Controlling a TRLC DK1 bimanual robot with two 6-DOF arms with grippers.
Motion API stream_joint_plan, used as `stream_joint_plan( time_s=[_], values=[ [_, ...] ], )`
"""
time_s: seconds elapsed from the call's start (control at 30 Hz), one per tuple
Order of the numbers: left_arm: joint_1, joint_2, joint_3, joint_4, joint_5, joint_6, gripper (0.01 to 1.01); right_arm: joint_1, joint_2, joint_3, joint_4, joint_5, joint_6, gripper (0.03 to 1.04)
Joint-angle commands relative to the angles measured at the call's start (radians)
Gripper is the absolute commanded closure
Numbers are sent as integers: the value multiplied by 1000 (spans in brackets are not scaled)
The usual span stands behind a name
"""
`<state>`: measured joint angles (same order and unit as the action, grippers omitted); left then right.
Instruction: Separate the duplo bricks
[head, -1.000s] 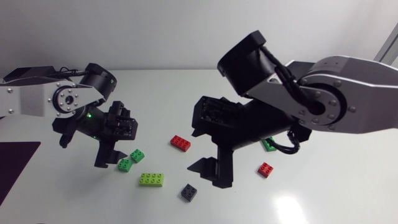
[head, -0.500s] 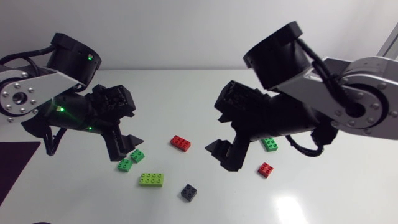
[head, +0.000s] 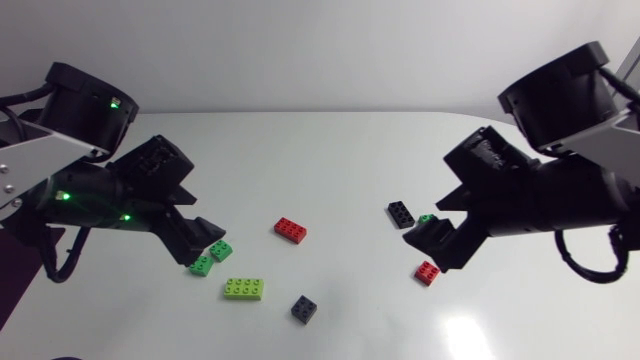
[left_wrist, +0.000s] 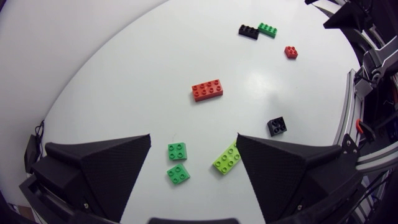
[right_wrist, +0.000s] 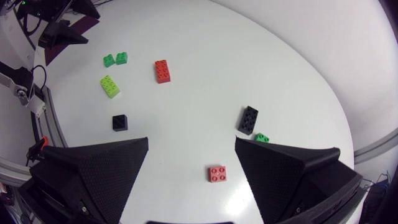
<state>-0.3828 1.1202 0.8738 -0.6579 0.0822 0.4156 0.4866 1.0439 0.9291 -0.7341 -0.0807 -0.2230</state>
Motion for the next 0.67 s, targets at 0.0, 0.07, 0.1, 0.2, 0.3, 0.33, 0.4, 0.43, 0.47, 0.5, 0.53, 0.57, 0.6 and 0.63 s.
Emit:
stream_joint_plan(
  time_s=[0.0,0.07,0.1,0.2,0.3,0.33,0.4,0.43,0.47,0.5,0.53,0.57,0.6,0.63],
  values=[
    [25,-51,-33,-26,1,-60,72,-25,-35,-16,-47,-4,31,62],
    [50,-76,-35,-40,-1,-72,72,-48,-62,-1,-85,-4,31,62],
    [67,-85,-33,-43,-1,-77,72,-54,-73,10,-103,-4,31,62],
    [101,-106,-32,-54,-1,-89,74,-74,-104,39,-159,-5,36,62],
    [111,-129,-45,-65,-1,-112,74,-103,-122,53,-194,-17,42,62],
    [110,-140,-50,-69,-1,-118,74,-115,-128,56,-203,-17,42,62],
    [110,-157,-52,-75,-1,-132,74,-126,-131,68,-225,-21,42,62],
    [110,-163,-47,-80,-1,-141,74,-128,-136,79,-235,-27,42,62],
    [111,-169,-45,-82,-1,-149,74,-129,-137,86,-246,-31,42,62],
    [113,-174,-45,-83,-1,-158,74,-135,-140,93,-254,-33,43,62],
    [110,-180,-47,-86,-1,-164,74,-137,-142,99,-260,-34,48,62],
    [108,-183,-50,-86,-1,-169,74,-137,-143,103,-266,-39,48,62],
    [108,-186,-53,-86,-1,-175,74,-138,-143,105,-271,-44,48,62],
    [105,-186,-55,-86,-1,-182,74,-138,-143,106,-272,-44,48,62]
  ],
)
